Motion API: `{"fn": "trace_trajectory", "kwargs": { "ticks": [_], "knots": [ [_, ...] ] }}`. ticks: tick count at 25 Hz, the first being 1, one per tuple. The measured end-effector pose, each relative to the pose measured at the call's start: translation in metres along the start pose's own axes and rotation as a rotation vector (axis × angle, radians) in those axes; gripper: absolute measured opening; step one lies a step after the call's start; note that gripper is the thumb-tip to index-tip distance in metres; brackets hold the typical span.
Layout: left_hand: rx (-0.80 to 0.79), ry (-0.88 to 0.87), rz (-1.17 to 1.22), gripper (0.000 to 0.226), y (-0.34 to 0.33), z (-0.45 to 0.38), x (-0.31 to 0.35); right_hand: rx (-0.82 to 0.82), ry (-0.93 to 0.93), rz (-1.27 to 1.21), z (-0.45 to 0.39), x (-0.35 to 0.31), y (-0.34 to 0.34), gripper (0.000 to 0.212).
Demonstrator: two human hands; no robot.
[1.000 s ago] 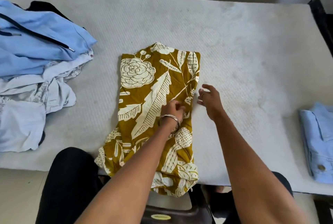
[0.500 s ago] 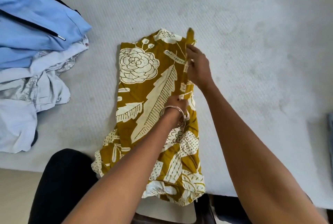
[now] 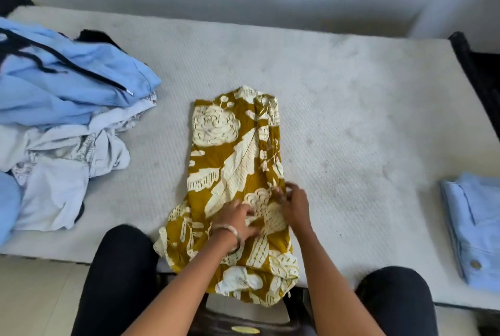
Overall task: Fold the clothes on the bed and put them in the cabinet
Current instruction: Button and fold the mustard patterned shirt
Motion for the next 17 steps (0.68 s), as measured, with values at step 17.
{"fn": "trace_trajectory", "kwargs": {
  "ticks": [17],
  "knots": [
    [0.083,0.300,0.948,0.017,0.050,0.077,-0.089,-0.394,0.191,0.665,0.117,-0.020,-0.020,0.046]
  ]
}}
Point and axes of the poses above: each hand's wrist, its own z-axis away from the middle knuckle, its own y-axis out of the back of the hand, x = y × z, the point moved 7 cm from there along -z, towards the middle knuckle, and after that the axes turned 7 degrees about y, right-handed, at the moved point
